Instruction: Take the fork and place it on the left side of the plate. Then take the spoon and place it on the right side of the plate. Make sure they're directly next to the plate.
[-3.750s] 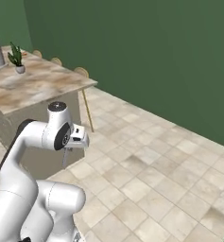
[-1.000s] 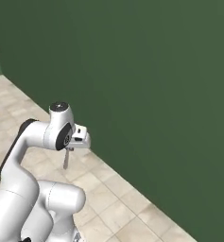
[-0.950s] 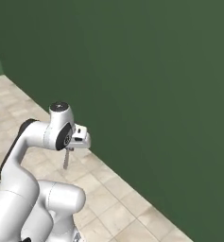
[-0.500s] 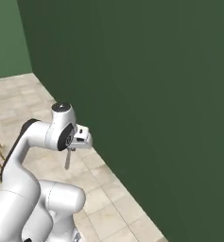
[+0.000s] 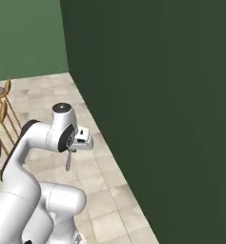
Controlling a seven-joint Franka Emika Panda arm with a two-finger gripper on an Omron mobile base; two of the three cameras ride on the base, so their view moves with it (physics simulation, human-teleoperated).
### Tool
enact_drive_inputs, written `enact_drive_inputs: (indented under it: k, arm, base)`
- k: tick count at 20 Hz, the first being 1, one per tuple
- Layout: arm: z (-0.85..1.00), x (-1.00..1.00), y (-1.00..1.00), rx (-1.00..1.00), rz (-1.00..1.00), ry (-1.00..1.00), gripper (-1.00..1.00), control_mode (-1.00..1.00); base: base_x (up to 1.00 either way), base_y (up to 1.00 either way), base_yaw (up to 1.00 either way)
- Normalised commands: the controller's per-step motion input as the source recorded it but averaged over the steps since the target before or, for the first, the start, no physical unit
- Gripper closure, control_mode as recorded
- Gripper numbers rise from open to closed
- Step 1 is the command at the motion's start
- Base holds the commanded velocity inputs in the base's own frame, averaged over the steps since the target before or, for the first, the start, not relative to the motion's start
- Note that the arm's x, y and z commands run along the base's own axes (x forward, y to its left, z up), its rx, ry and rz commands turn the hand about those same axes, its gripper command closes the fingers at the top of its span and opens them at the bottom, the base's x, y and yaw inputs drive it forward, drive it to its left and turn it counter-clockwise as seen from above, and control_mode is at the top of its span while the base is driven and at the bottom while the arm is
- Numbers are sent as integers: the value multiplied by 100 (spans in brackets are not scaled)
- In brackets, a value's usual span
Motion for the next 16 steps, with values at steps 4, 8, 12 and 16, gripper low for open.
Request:
enact_drive_inputs:
  k: [4, 8, 12, 16]
  arm:
    - [0, 0, 0, 0, 0, 0, 100, 100]
    - [0, 0, 0, 0, 0, 0, 100, 100]
    - [0, 0, 0, 0, 0, 0, 100, 100]
    - [0, 0, 0, 0, 0, 0, 100, 100]
  base:
    - [83, 0, 36]
    - [87, 0, 31]
    - [91, 0, 27]
    - [91, 0, 27]
